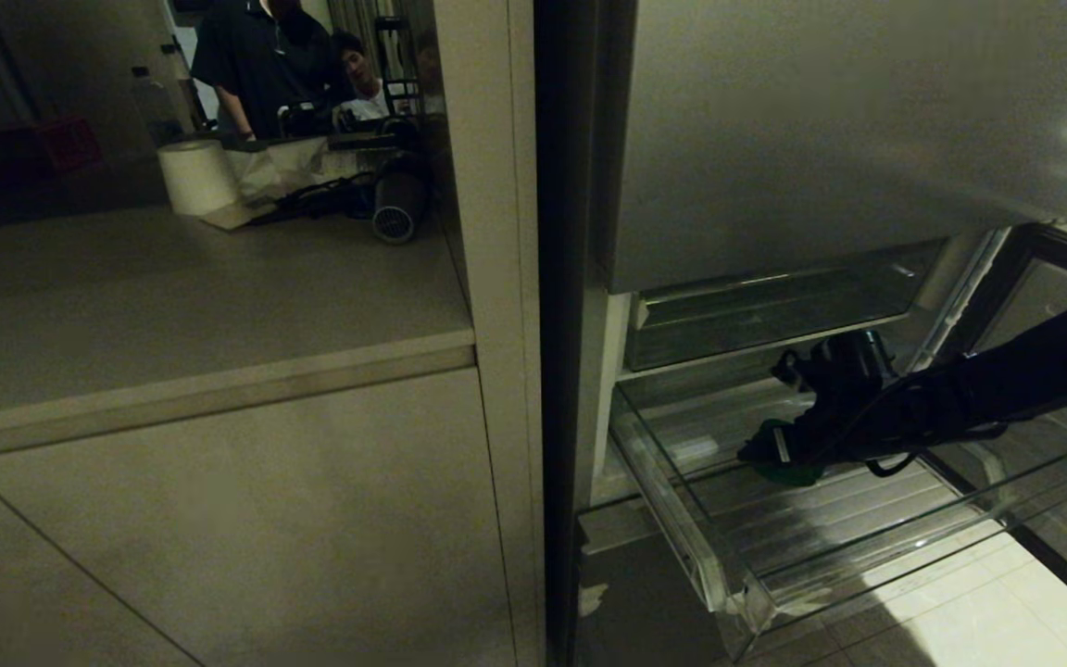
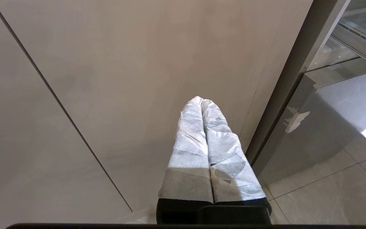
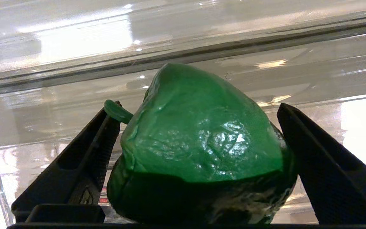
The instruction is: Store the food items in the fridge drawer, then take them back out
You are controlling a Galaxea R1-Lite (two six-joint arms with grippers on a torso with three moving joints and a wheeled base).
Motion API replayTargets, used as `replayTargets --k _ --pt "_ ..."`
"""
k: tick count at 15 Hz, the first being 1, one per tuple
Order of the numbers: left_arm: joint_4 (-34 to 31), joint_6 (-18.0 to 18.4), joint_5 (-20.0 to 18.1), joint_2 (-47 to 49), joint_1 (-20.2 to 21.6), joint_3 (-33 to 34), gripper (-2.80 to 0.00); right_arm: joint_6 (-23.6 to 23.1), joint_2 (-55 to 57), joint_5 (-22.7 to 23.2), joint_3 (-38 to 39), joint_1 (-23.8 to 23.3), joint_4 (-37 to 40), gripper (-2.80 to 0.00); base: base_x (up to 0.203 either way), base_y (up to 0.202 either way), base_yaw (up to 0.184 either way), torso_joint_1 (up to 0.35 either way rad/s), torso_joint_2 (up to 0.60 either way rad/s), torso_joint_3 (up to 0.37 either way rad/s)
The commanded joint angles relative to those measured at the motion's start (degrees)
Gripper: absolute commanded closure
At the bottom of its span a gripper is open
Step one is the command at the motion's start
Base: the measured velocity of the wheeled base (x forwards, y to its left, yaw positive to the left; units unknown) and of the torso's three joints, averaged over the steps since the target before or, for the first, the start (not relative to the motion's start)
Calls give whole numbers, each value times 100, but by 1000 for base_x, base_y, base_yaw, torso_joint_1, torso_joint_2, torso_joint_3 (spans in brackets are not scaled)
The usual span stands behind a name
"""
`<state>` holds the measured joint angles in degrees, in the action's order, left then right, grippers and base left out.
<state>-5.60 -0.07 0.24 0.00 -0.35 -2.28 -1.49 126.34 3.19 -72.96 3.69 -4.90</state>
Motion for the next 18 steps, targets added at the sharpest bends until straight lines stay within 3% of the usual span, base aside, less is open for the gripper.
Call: replayTargets --k 1,2,10,18 --pt "-3 -1 2 0 0 -1 0 -1 4 6 -8 -18 -11 -280 0 0 0 0 0 0" --pt "-3 -1 2 0 0 -1 0 -1 4 6 -8 -27 -11 0 0 0 0 0 0 0" --pt "-3 -1 2 0 0 -1 0 -9 -100 -152 10 -18 -11 0 0 0 0 0 0 0" --pt "-3 -1 2 0 0 -1 0 -33 -1849 -177 973 19 -5 0 0 0 0 0 0 0"
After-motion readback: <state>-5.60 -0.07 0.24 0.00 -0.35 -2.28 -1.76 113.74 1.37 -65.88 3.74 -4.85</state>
